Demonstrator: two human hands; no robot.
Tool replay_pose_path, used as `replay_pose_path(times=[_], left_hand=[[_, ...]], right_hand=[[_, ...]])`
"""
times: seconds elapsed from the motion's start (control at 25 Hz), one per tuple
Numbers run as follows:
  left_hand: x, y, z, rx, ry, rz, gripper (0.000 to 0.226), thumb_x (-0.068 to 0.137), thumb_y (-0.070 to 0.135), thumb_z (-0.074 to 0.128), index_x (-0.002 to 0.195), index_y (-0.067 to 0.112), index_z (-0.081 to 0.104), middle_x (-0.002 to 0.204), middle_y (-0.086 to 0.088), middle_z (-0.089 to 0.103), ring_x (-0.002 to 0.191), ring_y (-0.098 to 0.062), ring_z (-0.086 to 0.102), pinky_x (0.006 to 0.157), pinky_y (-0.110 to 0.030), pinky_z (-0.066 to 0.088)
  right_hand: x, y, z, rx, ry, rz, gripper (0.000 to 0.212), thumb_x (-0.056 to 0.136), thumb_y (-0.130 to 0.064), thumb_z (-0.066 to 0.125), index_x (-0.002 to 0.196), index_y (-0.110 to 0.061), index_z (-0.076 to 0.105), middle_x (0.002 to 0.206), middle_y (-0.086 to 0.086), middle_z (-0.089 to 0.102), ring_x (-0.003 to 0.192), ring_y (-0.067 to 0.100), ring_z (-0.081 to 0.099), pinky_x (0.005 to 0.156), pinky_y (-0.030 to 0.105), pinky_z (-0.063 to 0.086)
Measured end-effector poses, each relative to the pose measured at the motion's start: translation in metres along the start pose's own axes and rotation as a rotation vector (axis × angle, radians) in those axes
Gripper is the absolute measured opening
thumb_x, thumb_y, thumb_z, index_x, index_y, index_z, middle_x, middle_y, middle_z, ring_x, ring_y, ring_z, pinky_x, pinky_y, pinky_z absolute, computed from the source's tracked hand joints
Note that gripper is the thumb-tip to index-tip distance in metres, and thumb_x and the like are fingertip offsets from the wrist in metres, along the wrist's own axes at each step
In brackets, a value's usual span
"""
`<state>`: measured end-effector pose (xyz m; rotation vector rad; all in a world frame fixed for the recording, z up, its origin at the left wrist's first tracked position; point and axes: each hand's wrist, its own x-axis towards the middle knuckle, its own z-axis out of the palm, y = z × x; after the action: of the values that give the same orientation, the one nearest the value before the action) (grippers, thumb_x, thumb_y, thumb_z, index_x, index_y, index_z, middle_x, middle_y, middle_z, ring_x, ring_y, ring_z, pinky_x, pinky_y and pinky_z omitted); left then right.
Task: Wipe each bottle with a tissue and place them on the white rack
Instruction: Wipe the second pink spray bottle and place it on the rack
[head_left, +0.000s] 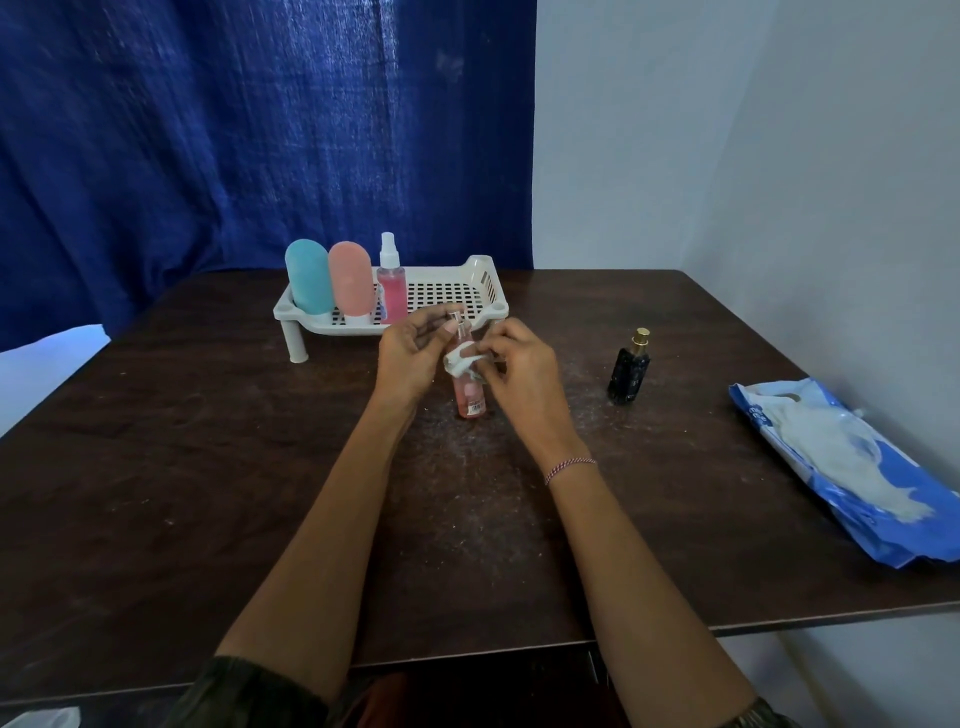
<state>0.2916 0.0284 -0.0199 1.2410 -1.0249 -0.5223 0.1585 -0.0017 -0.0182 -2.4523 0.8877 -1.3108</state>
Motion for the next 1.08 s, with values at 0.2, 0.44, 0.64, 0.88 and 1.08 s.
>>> replay_pose_path(times=[0.2, 0.44, 0.64, 0.88, 1.08], left_hand=[[0.005, -0.009, -0.002, 0.006, 0.076, -0.069, 0.028, 0.091, 0.009, 0.058, 0.119, 0.009, 0.062, 0.120, -0.008, 0.065, 0.114, -0.015, 0.060, 0.100, -0.036, 0.048], [0.003, -0.006, 0.004, 0.001, 0.020, -0.050, 0.029, 0.090, 0.008, 0.059, 0.120, 0.006, 0.061, 0.116, -0.010, 0.067, 0.108, -0.016, 0.063, 0.093, -0.032, 0.052], [0.001, -0.003, 0.007, -0.002, -0.012, -0.036, 0.030, 0.089, 0.006, 0.061, 0.118, 0.003, 0.061, 0.110, -0.010, 0.068, 0.100, -0.016, 0.066, 0.085, -0.027, 0.055], [0.001, -0.005, 0.001, -0.060, 0.115, -0.122, 0.031, 0.089, 0.012, 0.063, 0.119, 0.008, 0.061, 0.112, -0.005, 0.067, 0.102, -0.010, 0.063, 0.092, -0.027, 0.052], [0.001, -0.005, 0.000, -0.074, 0.096, -0.108, 0.031, 0.089, 0.011, 0.062, 0.120, 0.007, 0.061, 0.112, -0.005, 0.067, 0.104, -0.010, 0.063, 0.093, -0.027, 0.052]], right_hand=[[-0.005, 0.003, -0.005, -0.106, -0.277, 0.112, 0.022, 0.076, -0.010, 0.072, 0.098, -0.004, 0.070, 0.099, 0.007, 0.063, 0.086, 0.016, 0.059, 0.084, 0.028, 0.050], [-0.008, -0.003, -0.004, -0.091, -0.108, 0.064, 0.021, 0.077, -0.008, 0.071, 0.097, -0.001, 0.069, 0.097, 0.006, 0.061, 0.079, 0.008, 0.054, 0.079, 0.017, 0.048], [-0.010, -0.007, -0.001, -0.047, 0.069, 0.021, 0.016, 0.075, -0.004, 0.072, 0.091, 0.000, 0.070, 0.092, 0.008, 0.062, 0.077, 0.005, 0.051, 0.077, 0.018, 0.049], [-0.015, 0.002, -0.004, -0.204, -0.331, 0.149, 0.023, 0.078, -0.016, 0.072, 0.100, -0.009, 0.071, 0.102, 0.005, 0.064, 0.089, 0.018, 0.060, 0.084, 0.032, 0.049], [-0.020, 0.003, -0.003, -0.204, -0.339, 0.140, 0.023, 0.080, -0.016, 0.071, 0.101, -0.008, 0.071, 0.101, 0.006, 0.063, 0.087, 0.017, 0.058, 0.079, 0.026, 0.046]])
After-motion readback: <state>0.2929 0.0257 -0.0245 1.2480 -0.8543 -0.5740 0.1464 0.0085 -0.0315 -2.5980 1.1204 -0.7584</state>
